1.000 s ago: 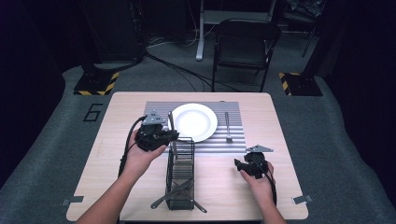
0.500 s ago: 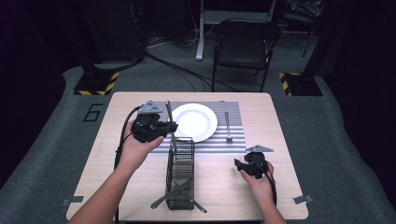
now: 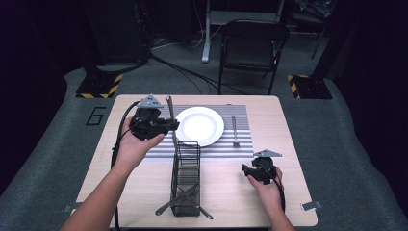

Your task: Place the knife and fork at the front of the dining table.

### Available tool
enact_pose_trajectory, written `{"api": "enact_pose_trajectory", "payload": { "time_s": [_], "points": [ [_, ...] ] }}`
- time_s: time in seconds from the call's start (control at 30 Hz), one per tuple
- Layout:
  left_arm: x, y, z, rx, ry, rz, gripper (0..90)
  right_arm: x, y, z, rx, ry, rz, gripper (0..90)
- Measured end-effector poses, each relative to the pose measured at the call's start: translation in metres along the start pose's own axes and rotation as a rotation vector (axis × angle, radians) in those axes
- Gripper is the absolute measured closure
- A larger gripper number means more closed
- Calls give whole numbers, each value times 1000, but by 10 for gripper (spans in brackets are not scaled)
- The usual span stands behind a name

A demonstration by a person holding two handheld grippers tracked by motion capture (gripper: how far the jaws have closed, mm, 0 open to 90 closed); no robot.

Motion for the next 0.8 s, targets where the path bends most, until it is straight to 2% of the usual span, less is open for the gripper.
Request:
{"api": "enact_pose_trajectory", "payload": {
  "time_s": [0.13,0.3,0.8],
  "points": [
    [4,6,-3,13,-1,4,814,0,0,0,-2,10,-4,505],
    [8,10,-8,30,2,12,814,0,0,-1,-4,-2,-1,505],
    [4,0,-27,60,21,12,814,0,-1,-1,0,5,-2,505]
  ]
}}
Point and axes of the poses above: each handheld gripper's, and its own axes: y roughly backward along the jaws, x roughly out of its top, z roughly to its right, the point moved 3 cm from there along -y, roughly forward along the jaws, and after that the axes turned 3 degrees about -z, right-handed, at the moved point
